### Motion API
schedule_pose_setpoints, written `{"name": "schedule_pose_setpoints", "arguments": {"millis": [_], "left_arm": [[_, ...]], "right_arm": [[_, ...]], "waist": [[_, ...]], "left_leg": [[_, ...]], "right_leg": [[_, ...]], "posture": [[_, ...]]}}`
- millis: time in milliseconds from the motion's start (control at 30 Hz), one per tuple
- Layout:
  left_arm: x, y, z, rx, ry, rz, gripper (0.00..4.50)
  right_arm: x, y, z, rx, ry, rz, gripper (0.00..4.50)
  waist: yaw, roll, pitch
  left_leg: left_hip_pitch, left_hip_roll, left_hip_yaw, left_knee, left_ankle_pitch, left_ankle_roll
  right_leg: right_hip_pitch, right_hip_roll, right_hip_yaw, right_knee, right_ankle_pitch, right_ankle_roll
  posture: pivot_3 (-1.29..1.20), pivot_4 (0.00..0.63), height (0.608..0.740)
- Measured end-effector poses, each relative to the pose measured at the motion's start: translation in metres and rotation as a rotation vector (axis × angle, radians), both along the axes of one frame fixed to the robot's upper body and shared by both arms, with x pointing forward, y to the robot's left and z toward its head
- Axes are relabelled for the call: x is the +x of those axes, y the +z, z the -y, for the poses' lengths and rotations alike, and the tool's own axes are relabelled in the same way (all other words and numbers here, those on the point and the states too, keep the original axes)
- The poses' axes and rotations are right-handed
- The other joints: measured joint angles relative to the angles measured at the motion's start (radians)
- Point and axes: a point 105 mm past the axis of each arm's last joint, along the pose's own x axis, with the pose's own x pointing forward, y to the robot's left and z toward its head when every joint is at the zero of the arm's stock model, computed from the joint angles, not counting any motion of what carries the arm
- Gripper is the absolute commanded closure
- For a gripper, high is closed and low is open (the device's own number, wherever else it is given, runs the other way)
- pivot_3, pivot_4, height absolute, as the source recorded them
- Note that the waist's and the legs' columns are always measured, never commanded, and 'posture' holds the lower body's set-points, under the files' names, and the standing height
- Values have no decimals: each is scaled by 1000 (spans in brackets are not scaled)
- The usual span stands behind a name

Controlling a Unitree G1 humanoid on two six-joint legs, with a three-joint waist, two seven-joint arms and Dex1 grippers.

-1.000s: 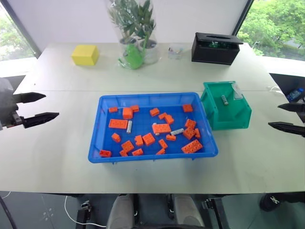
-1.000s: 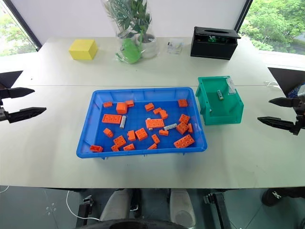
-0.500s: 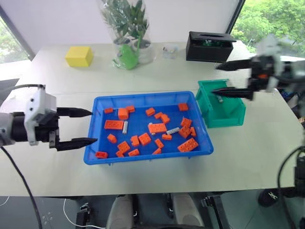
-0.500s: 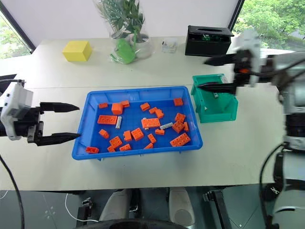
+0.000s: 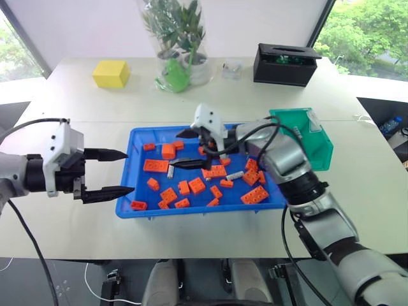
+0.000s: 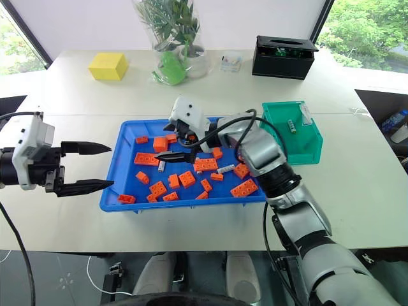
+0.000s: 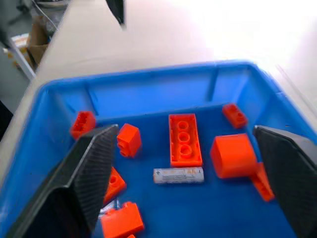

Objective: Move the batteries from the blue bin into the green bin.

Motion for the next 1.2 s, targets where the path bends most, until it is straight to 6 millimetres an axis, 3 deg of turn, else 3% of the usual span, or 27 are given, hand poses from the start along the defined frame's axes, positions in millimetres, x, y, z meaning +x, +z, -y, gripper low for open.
{"name": "schedule_pose_setpoints", "arguments": {"millis": [333, 933, 1200], "left_arm": [[3, 1, 0, -9, 22, 13, 0], [4, 1, 3, -24, 35, 34, 0], [3, -2, 1, -24, 50, 25, 0]], "right_arm": [[4, -51, -10, -218, 53, 8, 32], [5, -64, -36, -245, 122, 6, 32], [17, -65, -29, -256, 84, 0, 32]], "waist": [[-10, 0, 0], [-11, 0, 0], [-11, 0, 0]], "left_leg": [[0, 0, -1, -1, 0, 0], [1, 0, -2, -1, 0, 0], [0, 0, -2, -1, 0, 0]], "right_leg": [[0, 1, -1, 0, 1, 1], [0, 1, -1, 0, 1, 1], [0, 1, -1, 0, 0, 1]], "posture": [[0, 150, 736], [0, 150, 736], [0, 150, 736]]}}
